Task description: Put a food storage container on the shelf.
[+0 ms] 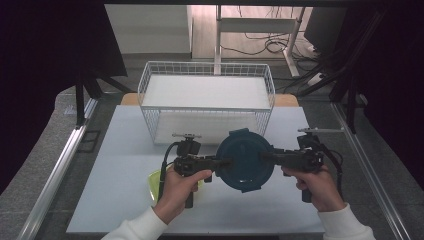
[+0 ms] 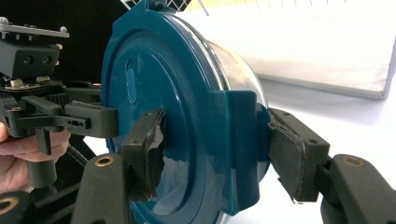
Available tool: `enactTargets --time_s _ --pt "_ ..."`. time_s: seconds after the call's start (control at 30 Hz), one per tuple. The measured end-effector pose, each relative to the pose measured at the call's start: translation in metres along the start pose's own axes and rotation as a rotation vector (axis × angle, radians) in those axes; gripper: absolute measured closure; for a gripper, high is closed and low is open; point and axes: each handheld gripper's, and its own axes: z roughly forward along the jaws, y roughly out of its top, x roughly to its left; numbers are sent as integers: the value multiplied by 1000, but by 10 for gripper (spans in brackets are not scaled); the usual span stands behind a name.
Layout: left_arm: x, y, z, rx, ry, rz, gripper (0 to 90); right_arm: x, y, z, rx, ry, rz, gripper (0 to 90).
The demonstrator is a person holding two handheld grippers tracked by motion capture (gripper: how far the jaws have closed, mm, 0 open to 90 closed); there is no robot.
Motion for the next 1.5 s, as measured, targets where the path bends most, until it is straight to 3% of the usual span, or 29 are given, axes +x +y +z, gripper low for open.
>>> enactTargets --time_s 0.2,0.47,0.9,1.5 --pt "0 10 -7 -10 4 13 389 3 10 2 -9 6 -10 392" --pt "3 23 -13 -24 -5 1 389 9 27 5 -20 2 -23 391" --pt "5 48 -32 -57 9 34 400 17 49 12 -48 28 -23 392" --pt "20 88 -55 -97 -3 42 402 33 93 28 -79 29 -54 397"
